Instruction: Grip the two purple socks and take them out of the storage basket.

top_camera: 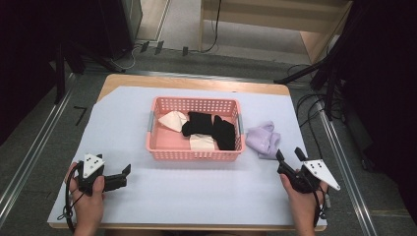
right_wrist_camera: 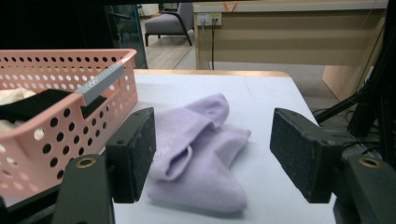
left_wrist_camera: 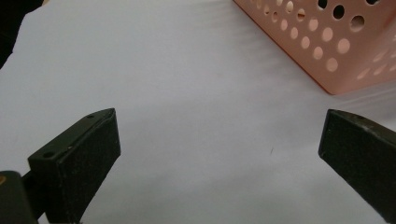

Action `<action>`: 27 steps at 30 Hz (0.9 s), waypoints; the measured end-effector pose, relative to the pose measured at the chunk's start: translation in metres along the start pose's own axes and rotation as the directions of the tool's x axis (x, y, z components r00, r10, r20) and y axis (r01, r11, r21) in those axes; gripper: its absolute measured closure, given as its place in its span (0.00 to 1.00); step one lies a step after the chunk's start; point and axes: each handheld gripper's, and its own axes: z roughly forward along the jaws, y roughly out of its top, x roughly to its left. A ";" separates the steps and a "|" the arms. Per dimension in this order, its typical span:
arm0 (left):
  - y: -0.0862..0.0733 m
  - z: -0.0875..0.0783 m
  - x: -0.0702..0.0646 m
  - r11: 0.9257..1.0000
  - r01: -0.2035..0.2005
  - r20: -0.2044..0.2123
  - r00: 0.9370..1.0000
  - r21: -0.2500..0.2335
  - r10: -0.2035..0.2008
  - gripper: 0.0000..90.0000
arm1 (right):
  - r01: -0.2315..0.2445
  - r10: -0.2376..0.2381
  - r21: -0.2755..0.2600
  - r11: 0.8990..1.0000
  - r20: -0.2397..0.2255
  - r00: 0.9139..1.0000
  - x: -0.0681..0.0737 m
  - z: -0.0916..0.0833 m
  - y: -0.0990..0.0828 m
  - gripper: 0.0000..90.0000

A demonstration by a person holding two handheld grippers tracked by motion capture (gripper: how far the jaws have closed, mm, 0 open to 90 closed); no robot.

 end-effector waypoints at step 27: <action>0.000 0.000 0.000 1.000 0.003 0.004 1.000 0.000 -0.003 0.00 | -0.026 0.023 0.031 0.999 0.091 0.996 -0.054 -0.062 -0.031 0.29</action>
